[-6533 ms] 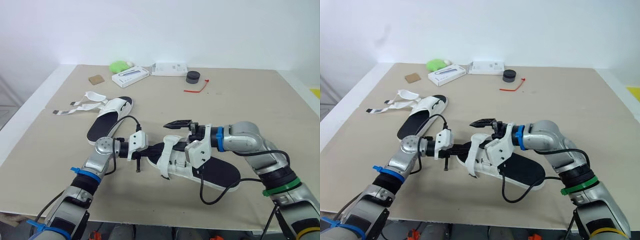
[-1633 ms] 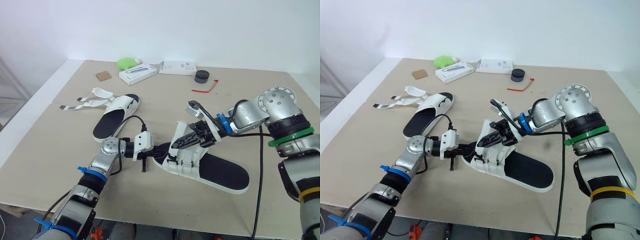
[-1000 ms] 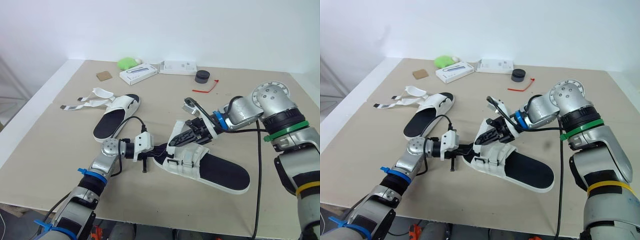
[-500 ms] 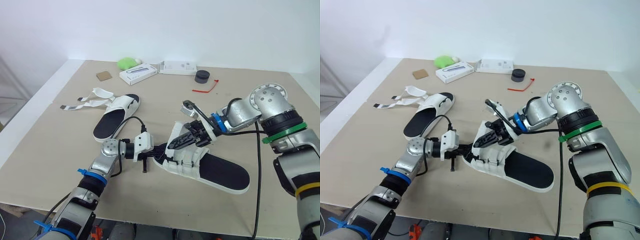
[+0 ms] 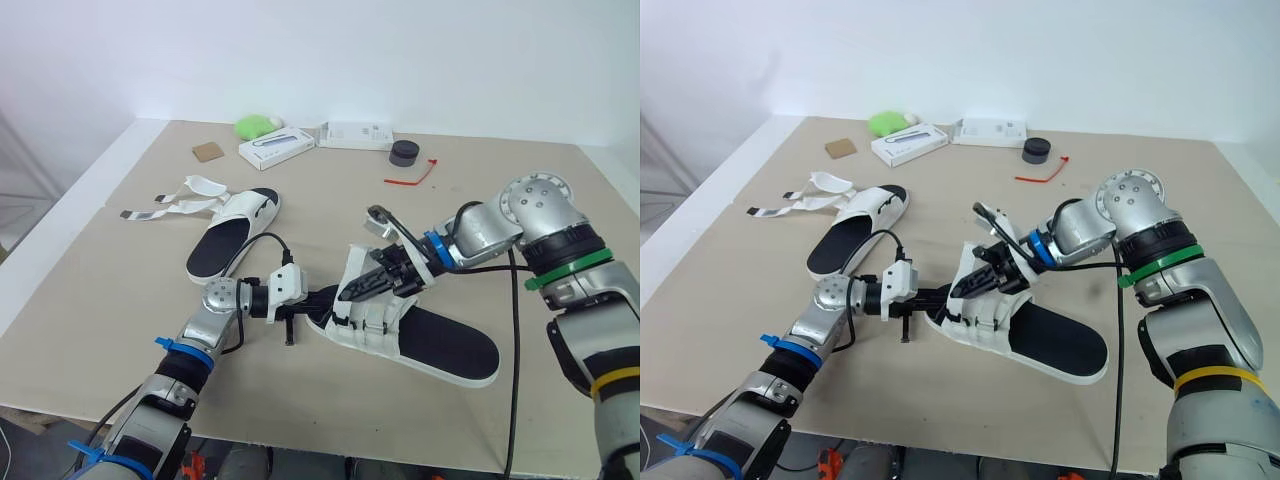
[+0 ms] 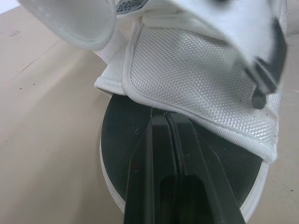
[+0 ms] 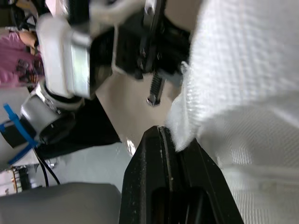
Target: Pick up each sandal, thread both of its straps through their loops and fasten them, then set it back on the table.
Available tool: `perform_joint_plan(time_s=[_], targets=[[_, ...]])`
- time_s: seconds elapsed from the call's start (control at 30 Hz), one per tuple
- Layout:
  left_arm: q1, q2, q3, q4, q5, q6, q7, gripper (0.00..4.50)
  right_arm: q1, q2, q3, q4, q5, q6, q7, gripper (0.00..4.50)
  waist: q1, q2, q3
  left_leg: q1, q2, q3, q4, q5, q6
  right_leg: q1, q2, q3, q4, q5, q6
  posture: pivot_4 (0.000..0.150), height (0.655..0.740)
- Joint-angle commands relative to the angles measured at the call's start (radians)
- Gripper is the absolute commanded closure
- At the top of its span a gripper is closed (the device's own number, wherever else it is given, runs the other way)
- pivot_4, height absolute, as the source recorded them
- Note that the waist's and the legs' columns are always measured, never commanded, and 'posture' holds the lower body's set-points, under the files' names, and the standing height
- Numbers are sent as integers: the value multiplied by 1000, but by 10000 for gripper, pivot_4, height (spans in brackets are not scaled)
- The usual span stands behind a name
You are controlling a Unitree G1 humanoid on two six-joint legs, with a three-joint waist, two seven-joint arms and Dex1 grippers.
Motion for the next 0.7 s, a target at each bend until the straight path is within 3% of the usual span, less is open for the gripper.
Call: perform_joint_plan(time_s=[0.03,0.37,0.7], targets=[[47,5,-68,98,81,63,5,45000,-27,-6,-38,-3,-27,-1,26,44604,0,0,0,0,0,0,0,0,0,0,0,0,0,0,0,1500,7400],[56,10,-63,100,80,65,11,45000,20,-22,-24,-35,-89,-1,74,44604,0,0,0,0,0,0,0,0,0,0,0,0,0,0,0,1500,7400],[51,6,-61,112,80,66,14,45000,24,-67,17,-85,19,-1,95,44604,0,0,0,0,0,0,0,0,0,0,0,0,0,0,1,1500,7400]])
